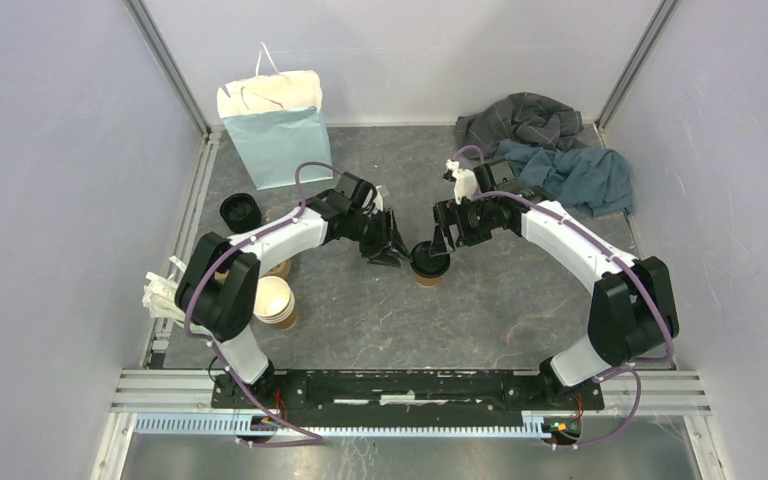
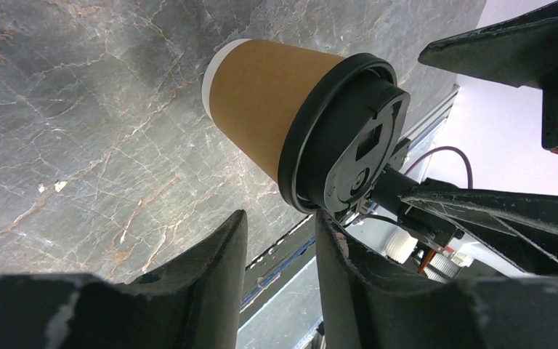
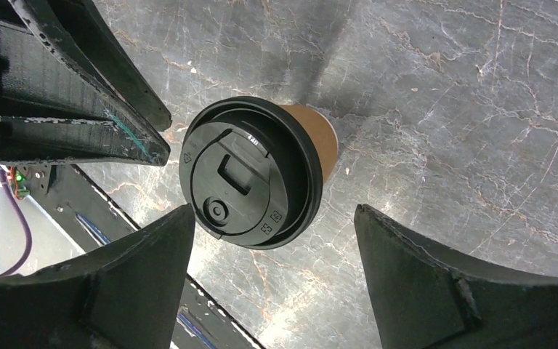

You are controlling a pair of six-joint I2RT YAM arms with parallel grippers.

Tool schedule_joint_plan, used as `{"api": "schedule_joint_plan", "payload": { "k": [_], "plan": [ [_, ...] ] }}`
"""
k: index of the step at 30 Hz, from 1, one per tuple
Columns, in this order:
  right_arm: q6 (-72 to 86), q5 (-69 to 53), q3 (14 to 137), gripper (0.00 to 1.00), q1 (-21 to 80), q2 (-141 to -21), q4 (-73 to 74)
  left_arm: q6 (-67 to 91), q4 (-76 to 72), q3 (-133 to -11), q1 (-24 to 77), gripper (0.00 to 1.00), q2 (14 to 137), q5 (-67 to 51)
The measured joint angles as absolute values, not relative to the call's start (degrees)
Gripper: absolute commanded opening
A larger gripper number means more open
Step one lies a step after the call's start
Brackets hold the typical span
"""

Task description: Pack the takeout coffee

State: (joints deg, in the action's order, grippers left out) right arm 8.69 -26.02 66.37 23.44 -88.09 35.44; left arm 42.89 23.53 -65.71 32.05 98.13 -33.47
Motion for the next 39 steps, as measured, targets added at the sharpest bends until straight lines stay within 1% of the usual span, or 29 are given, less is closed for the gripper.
{"api": "schedule_joint_plan", "payload": {
  "k": [6,16,21,24,28,33,35,39],
  "plan": [
    [9.3,-27.7,64.9,0.83,21.9,-88.2,33.1,42.9,23.4,-65.7,32.1,0.42,98.5,-33.1],
    [9.6,-30.0,62.4,0.79,21.3,-89.8,30.7,43.7,20.1,-64.8,32.4,0.46,99.9,-33.5],
    [9.7,-30.6,61.0,0.75,21.2,-89.9,29.7,43.9,19.2,-64.7,32.7,0.38,100.5,-33.2],
    [10.5,-32.2,59.1,0.70,20.3,-89.8,27.5,44.2,19.3,-65.0,32.7,0.34,101.1,-33.6],
    [13.8,-39.2,53.1,0.64,16.9,-89.1,20.2,44.2,18.8,-64.8,32.9,0.29,101.2,-33.6],
    [18.0,-46.6,46.2,0.64,12.9,-88.8,10.9,44.8,15.3,-63.1,33.3,0.25,102.1,-34.7],
    [19.6,-48.7,44.0,0.63,11.9,-88.8,7.6,45.6,10.9,-60.3,33.4,0.23,102.1,-35.3],
    [20.9,-49.9,42.6,0.64,11.4,-88.7,4.9,47.3,4.4,-56.3,33.4,0.24,101.0,-35.8]
  ]
}}
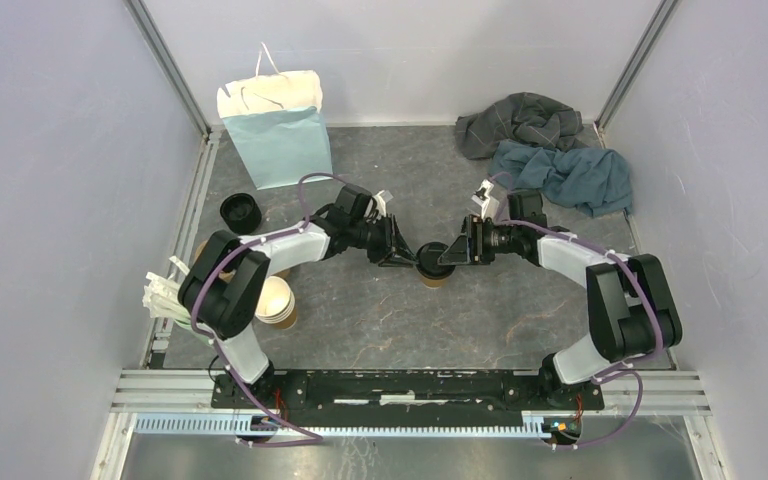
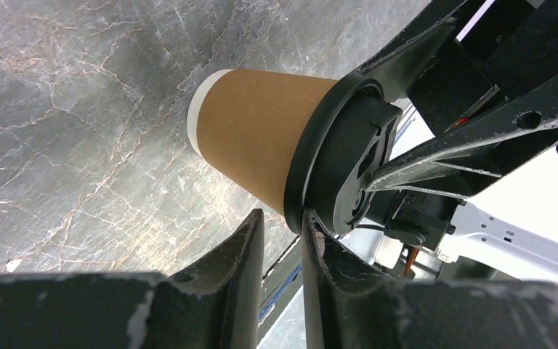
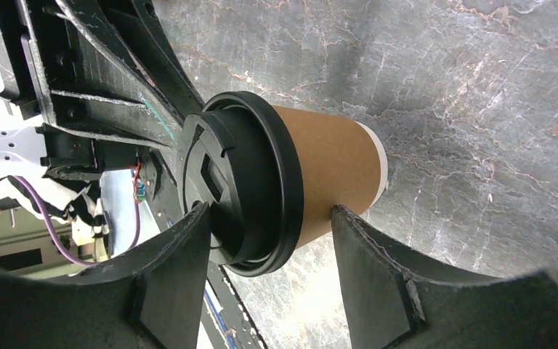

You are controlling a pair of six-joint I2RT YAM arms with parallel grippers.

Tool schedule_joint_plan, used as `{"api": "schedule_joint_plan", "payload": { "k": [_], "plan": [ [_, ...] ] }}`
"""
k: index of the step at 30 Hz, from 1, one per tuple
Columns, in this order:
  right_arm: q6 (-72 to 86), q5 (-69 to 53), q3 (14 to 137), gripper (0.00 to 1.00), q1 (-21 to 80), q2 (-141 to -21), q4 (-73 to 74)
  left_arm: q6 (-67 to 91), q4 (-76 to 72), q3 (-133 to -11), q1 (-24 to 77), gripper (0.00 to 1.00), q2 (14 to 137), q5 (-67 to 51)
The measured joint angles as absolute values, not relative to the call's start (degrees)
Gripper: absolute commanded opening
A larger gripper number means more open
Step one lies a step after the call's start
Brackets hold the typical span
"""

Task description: Pack the takeout coffee

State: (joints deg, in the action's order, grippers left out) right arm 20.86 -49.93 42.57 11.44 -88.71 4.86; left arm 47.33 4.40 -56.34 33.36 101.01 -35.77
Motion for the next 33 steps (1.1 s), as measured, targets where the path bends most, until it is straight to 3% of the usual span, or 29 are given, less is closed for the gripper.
{"api": "schedule_joint_plan", "payload": {
  "k": [11,24,33],
  "plan": [
    [18.4,-44.1,46.5,0.76,11.6,-85.5,16.4,46.7,17.1,-64.3,36.0,0.45,99.7,-29.1],
    [12.8,-36.1,56.1,0.98,11.7,-83.7,29.8,46.6,26.4,-68.2,35.7,0.57,99.1,-26.6],
    [6.7,-19.6,68.4,0.98,25.3,-85.0,39.1,45.1,33.8,-69.4,35.7,0.61,90.2,-21.3]
  ]
}}
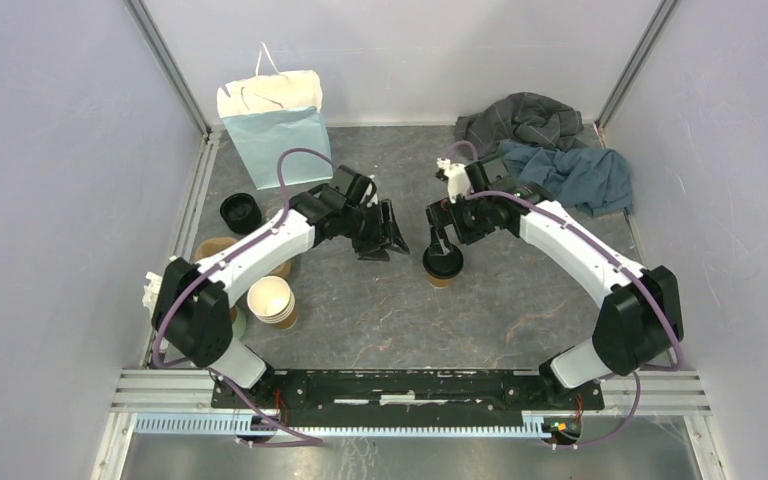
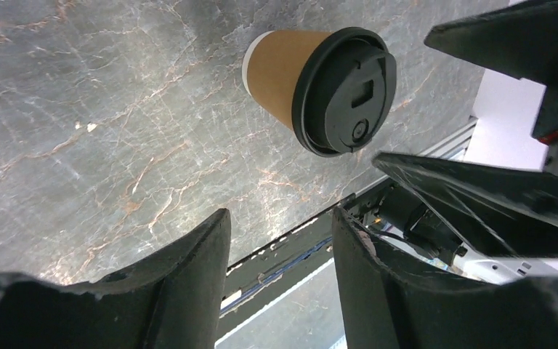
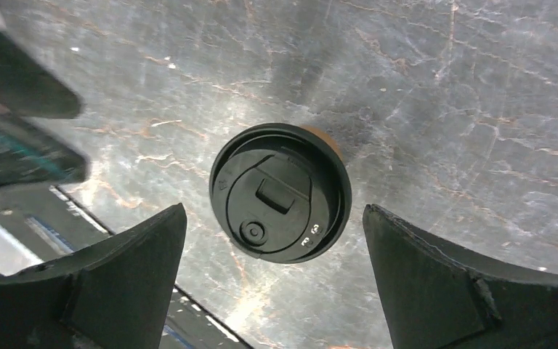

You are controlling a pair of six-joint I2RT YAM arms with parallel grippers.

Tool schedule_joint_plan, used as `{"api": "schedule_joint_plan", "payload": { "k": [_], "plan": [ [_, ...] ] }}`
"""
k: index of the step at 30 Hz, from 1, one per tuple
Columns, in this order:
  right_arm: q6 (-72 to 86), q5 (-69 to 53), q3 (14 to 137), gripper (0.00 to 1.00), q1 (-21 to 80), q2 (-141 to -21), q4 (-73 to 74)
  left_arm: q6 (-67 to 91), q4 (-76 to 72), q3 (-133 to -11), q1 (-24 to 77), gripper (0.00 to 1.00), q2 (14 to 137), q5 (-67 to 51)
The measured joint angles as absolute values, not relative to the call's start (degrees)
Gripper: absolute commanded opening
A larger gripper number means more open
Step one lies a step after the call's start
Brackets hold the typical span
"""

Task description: Pack the takeout coffee

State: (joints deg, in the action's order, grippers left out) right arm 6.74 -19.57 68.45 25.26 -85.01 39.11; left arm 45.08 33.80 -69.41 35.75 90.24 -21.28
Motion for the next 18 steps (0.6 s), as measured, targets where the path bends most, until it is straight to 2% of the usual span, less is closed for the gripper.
{"api": "schedule_joint_plan", "payload": {
  "k": [6,18],
  "plan": [
    [3.8,-10.4,71.4,0.98,30.2,-88.0,43.4,44.6,36.2,-69.3,35.7,0.62,85.1,-18.9],
    [3.0,-5.3,72.6,0.97,35.3,-90.1,45.6,44.6,38.4,-65.2,35.7,0.63,81.8,-17.2]
  ]
}}
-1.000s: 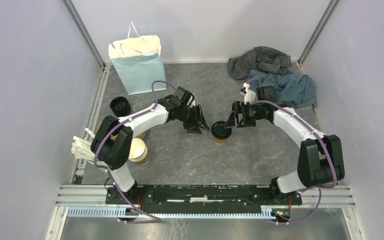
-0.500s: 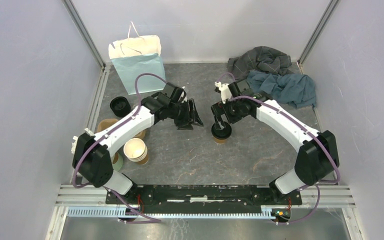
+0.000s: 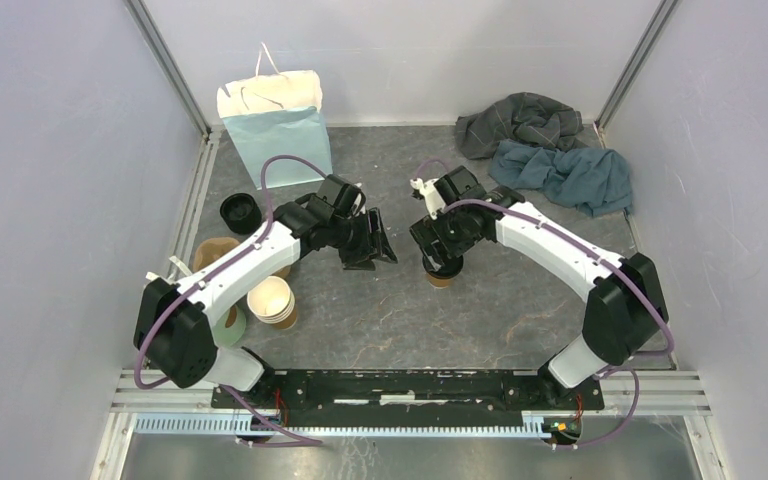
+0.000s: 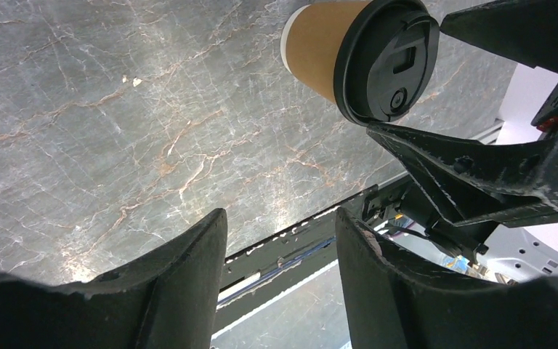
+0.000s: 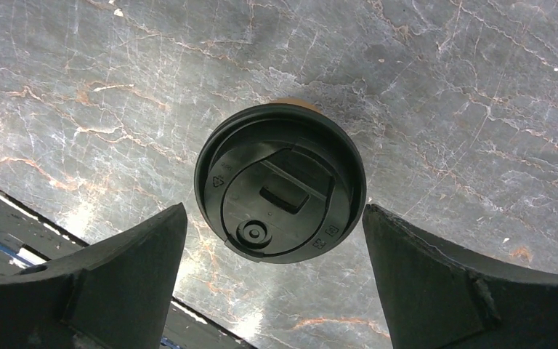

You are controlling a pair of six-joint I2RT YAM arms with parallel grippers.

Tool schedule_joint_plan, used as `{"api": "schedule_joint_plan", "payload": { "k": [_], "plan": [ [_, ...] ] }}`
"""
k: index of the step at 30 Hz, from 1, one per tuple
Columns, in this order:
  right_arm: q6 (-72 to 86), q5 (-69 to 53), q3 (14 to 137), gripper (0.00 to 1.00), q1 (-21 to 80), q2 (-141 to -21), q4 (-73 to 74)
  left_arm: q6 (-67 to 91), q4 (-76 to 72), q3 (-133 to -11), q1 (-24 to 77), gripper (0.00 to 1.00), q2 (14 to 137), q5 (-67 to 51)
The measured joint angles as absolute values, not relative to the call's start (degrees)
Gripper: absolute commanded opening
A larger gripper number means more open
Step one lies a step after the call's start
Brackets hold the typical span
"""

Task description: Pack the takeout coffee

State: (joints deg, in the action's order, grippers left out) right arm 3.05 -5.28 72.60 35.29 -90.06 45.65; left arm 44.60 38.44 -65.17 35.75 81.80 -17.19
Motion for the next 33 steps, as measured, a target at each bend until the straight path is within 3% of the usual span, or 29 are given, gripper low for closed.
{"api": "schedule_joint_plan", "payload": {
  "k": [12,21,24,33],
  "plan": [
    [3.7,0.9,72.2,0.81,37.6,-91.8,44.9,44.6,38.9,-65.1,35.7,0.64,80.3,-16.6],
    [6.1,7.3,69.5,0.79,37.0,-90.0,41.4,44.6,39.4,-64.3,35.7,0.64,79.3,-16.6],
    [7.0,8.1,67.2,0.80,32.5,-88.4,39.1,44.5,40.1,-64.2,35.7,0.64,79.0,-16.6],
    [10.0,13.9,60.8,0.84,6.3,-83.7,32.3,43.6,42.1,-64.0,35.7,0.65,75.7,-16.6]
  ]
}}
